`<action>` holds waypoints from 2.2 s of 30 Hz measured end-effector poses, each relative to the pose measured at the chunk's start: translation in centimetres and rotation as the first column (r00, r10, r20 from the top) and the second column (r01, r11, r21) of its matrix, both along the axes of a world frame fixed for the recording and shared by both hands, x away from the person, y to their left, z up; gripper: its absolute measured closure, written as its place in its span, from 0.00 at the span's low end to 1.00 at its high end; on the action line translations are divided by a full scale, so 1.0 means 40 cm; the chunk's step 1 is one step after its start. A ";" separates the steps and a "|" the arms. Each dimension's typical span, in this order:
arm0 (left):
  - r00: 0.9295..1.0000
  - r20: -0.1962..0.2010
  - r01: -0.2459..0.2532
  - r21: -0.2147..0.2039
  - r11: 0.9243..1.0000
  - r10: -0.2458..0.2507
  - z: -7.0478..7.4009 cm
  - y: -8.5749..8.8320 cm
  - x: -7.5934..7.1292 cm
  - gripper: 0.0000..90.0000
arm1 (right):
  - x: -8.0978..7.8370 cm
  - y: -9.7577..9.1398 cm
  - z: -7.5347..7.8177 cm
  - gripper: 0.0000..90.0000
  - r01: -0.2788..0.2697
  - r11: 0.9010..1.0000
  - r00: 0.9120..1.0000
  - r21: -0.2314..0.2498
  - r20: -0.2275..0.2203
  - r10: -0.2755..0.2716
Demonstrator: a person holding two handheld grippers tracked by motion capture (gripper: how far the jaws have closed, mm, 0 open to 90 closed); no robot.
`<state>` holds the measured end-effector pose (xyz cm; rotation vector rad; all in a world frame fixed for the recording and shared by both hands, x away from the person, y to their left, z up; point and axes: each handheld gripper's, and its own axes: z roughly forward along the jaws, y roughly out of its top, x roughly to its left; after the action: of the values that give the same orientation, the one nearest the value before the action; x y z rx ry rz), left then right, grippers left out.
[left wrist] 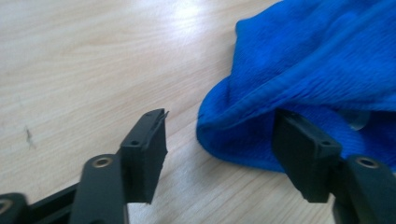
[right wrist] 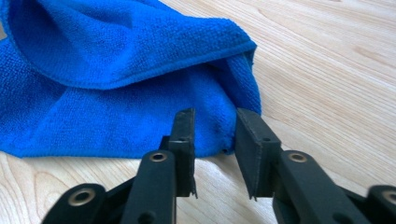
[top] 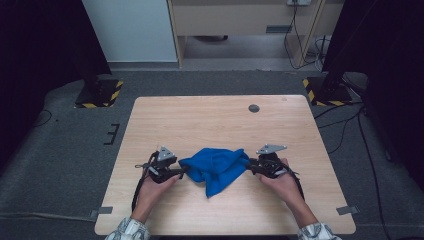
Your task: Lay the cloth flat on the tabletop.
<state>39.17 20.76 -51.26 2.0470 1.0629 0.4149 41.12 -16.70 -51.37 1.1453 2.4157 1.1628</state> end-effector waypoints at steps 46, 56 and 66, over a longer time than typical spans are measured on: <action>0.996 -0.021 0.091 -0.016 0.996 -0.092 -0.016 -0.118 0.022 0.59 | 0.002 0.122 -0.003 0.50 -0.084 0.994 0.996 0.069 0.034 0.082; 0.997 0.017 0.079 -0.042 0.996 -0.078 0.008 -0.100 0.013 0.75 | 0.005 0.132 0.005 0.99 -0.101 0.994 0.992 0.040 0.079 0.098; 0.998 0.058 0.040 -0.047 0.998 -0.037 0.023 -0.074 0.009 0.88 | 0.016 0.128 -0.018 0.99 -0.093 0.996 0.995 -0.009 0.041 0.094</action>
<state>39.55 17.81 -50.32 1.9985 0.9889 0.4220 41.75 -11.60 -52.09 1.0054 2.4640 1.1915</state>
